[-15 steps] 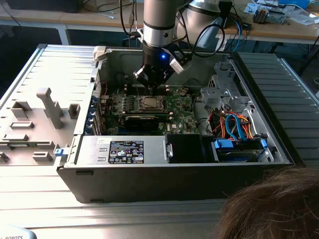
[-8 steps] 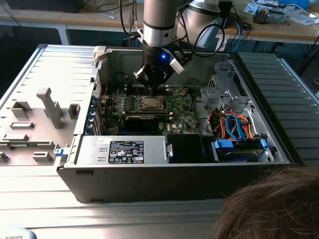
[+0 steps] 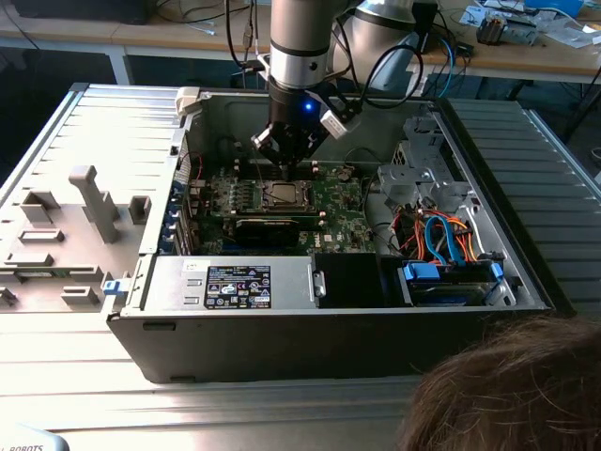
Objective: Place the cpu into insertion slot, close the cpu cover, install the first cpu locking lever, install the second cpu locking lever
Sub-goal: 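Install the first cpu locking lever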
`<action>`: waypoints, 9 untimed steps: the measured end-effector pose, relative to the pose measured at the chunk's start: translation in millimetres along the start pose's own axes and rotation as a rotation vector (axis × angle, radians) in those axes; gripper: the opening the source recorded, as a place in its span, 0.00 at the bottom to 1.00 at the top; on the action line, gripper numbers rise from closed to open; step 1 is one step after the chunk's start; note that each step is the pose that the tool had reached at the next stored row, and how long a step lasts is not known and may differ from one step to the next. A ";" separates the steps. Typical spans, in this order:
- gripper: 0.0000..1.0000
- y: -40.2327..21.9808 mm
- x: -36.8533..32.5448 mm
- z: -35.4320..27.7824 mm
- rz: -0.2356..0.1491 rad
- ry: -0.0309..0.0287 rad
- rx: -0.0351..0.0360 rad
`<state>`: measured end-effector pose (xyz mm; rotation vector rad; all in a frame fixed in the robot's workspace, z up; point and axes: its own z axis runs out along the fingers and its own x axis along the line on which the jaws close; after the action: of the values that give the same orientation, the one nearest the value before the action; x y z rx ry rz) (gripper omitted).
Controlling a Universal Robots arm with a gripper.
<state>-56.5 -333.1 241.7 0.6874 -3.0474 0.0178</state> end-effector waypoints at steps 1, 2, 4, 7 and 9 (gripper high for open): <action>0.11 0.0 0.0 0.0 -0.002 0.0000 0.0000; 0.11 0.0 0.0 0.0 -0.004 0.0000 0.0001; 0.11 0.0 0.0 0.0 -0.007 0.0000 0.0001; 0.11 0.0 0.0 0.0 -0.011 -0.0001 0.0003; 0.11 0.0 0.0 0.0 -0.015 -0.0001 0.0003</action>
<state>-56.5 -333.1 241.7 0.7096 -3.0424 0.0180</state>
